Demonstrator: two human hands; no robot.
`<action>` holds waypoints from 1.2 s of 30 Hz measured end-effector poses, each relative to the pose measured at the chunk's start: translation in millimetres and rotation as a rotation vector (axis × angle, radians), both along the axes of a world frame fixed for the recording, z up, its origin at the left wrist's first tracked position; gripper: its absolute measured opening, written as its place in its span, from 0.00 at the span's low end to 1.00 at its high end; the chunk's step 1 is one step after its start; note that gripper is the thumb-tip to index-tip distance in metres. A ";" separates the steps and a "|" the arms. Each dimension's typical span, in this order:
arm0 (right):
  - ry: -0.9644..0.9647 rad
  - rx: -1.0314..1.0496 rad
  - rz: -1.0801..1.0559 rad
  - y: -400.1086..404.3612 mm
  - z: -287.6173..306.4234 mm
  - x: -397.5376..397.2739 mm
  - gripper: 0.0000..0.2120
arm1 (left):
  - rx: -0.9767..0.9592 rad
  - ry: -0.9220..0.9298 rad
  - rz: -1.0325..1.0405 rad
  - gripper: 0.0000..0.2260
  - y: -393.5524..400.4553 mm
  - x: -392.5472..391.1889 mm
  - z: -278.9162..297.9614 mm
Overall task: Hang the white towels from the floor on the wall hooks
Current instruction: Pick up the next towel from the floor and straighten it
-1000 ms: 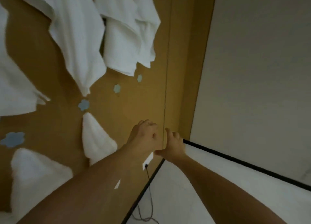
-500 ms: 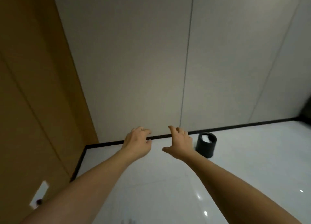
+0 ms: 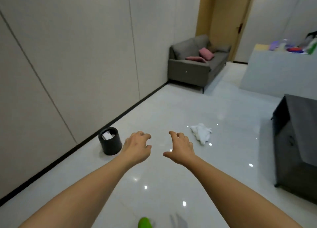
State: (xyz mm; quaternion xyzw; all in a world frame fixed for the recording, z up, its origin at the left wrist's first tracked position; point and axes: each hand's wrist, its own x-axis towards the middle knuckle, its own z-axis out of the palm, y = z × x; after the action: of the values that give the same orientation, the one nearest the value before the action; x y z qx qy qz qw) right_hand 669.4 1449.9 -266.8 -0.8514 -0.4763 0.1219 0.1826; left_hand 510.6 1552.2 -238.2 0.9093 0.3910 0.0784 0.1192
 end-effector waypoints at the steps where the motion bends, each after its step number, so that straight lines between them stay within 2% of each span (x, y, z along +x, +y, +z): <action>1: 0.009 -0.012 -0.049 -2.9 -4.9 25.1 0.42 | -0.005 0.001 -0.051 0.20 6.0 30.4 -5.0; 9: 0.093 -0.125 -0.363 10.5 -34.1 204.5 0.37 | -0.118 0.022 -0.327 0.20 72.0 247.3 -45.5; 19: 0.270 -0.215 -0.571 50.4 -79.1 335.0 0.38 | -0.258 0.139 -0.483 0.22 142.5 414.0 -90.5; 27: 0.361 -0.254 -0.584 96.7 -128.7 445.4 0.36 | -0.269 0.223 -0.468 0.22 198.1 522.5 -137.9; 36: 0.528 -0.326 -0.535 154.0 -181.7 605.0 0.36 | -0.310 0.367 -0.307 0.22 259.0 664.6 -178.0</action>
State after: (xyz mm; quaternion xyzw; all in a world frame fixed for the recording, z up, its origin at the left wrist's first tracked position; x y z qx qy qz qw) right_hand 1274.4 1603.9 -448.5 -0.9026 -0.1493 0.3582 0.1866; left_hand 1175.2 1811.1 -416.2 0.9277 0.2712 -0.1673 0.1944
